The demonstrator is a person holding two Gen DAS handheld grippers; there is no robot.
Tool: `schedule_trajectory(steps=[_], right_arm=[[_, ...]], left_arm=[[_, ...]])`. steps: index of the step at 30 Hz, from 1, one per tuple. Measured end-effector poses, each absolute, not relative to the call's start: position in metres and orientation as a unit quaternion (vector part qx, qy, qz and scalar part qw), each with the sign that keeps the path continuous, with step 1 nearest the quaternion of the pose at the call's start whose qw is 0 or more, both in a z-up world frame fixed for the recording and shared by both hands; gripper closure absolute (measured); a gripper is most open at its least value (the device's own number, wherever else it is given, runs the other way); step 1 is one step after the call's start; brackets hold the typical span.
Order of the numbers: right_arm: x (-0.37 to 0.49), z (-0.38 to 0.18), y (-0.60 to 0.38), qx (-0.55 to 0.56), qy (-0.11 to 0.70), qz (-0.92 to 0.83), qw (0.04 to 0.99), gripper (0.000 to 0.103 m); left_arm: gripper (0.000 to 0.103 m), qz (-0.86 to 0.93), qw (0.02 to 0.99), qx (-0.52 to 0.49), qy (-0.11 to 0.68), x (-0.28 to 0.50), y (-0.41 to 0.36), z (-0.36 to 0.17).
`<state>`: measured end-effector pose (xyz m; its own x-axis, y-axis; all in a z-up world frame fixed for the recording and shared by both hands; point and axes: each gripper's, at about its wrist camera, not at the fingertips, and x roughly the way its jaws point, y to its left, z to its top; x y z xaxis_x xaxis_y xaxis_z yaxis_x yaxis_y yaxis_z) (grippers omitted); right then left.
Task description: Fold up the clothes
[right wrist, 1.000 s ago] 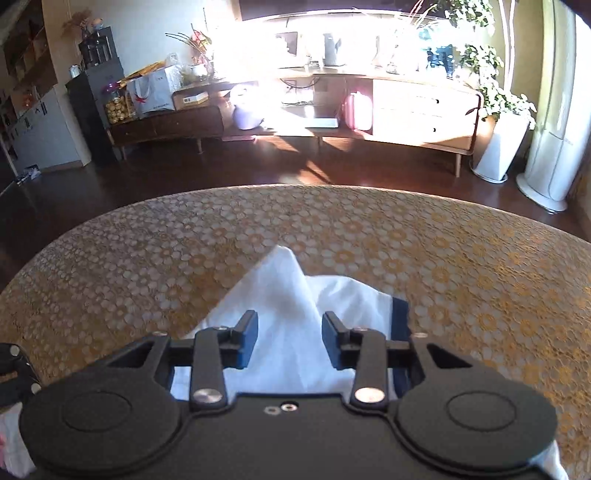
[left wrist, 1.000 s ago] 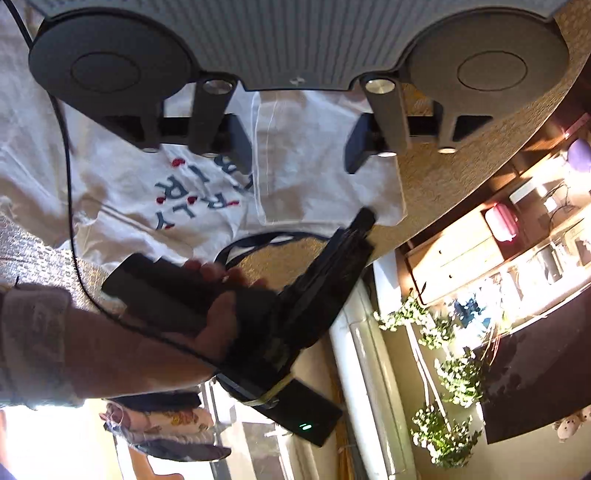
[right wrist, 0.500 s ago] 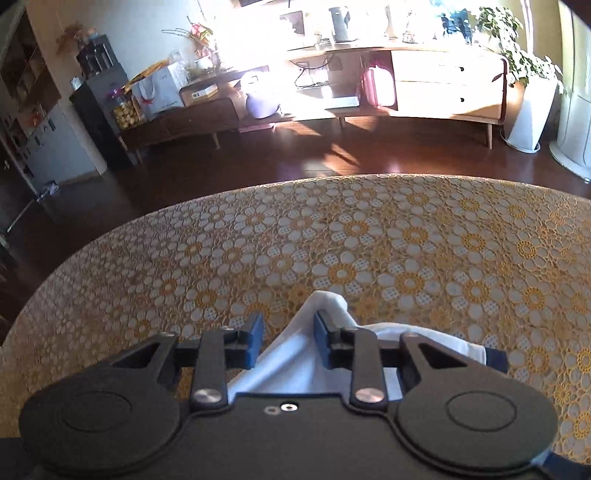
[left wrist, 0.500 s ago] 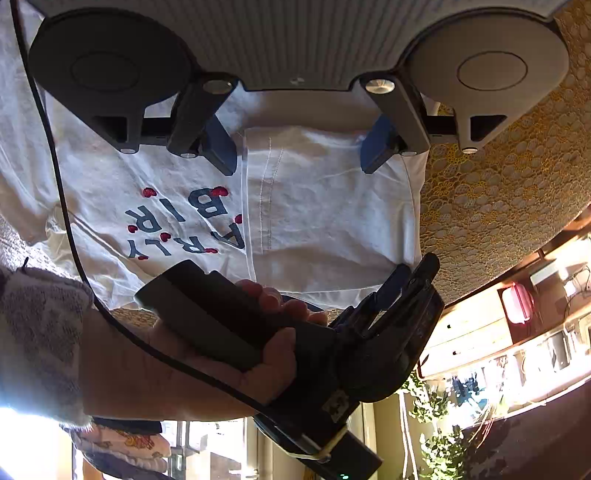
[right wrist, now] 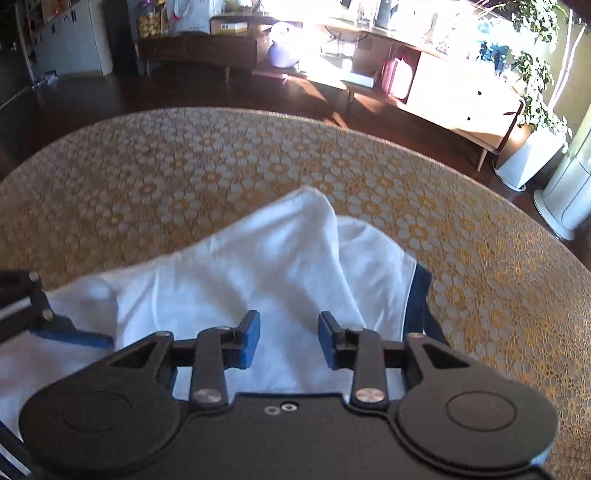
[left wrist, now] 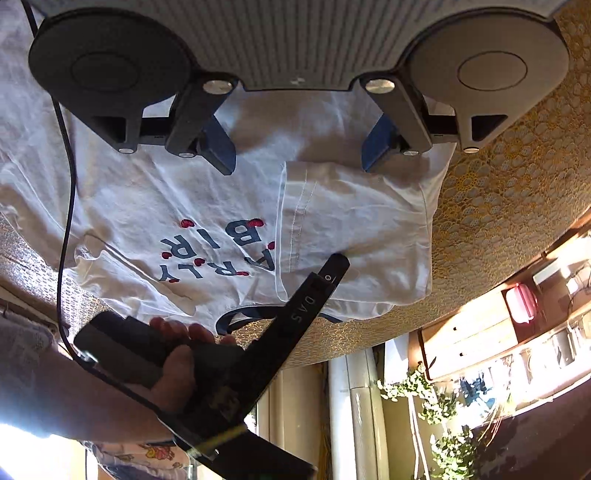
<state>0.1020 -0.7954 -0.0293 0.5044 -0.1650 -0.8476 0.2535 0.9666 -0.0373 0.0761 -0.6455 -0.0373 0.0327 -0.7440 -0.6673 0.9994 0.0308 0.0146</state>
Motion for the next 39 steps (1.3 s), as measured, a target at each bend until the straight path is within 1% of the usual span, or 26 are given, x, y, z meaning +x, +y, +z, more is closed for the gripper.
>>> schedule_trajectory(steps=[4,7,11,16,19,22,25,30,32,39], right_arm=[[0.094,-0.031,-0.802,0.078,0.463,-0.134,0.873,0.000],[0.082,-0.019,-0.795,0.091,0.450,-0.117,0.880,0.000],[0.061,-0.009,-0.763,0.066,0.461,-0.076,0.882,0.000],[0.054,-0.019,-0.718,0.028,0.460,-0.075,0.884,0.000],[0.054,-0.026,-0.704,0.031,0.458,-0.089,0.884,0.000],[0.052,-0.026,-0.697,0.035,0.453,-0.109,0.884,0.000],[0.046,-0.017,-0.688,0.048,0.430,-0.112,0.895,0.000],[0.028,-0.012,-0.670,0.035,0.432,-0.116,0.894,0.000],[0.015,-0.012,-0.667,0.039,0.432,-0.119,0.893,0.000],[-0.018,-0.020,-0.677,0.089,0.427,-0.130,0.891,0.000]], left_arm=[[0.028,-0.634,0.680,0.253,0.266,0.074,-0.639,-0.035],[0.027,-0.630,0.683,0.259,0.264,0.068,-0.623,-0.028],[0.027,-0.614,0.694,0.255,0.276,0.059,-0.593,-0.025],[0.027,-0.576,0.721,0.251,0.293,0.049,-0.552,-0.029],[0.027,-0.552,0.742,0.246,0.290,0.045,-0.532,-0.027],[0.027,-0.532,0.765,0.252,0.263,0.046,-0.521,-0.024],[0.027,-0.526,0.774,0.240,0.259,0.057,-0.528,-0.019],[0.027,-0.557,0.753,0.234,0.261,0.067,-0.563,-0.018],[0.027,-0.574,0.741,0.243,0.250,0.066,-0.583,-0.019],[0.027,-0.601,0.709,0.237,0.282,0.090,-0.643,-0.028]])
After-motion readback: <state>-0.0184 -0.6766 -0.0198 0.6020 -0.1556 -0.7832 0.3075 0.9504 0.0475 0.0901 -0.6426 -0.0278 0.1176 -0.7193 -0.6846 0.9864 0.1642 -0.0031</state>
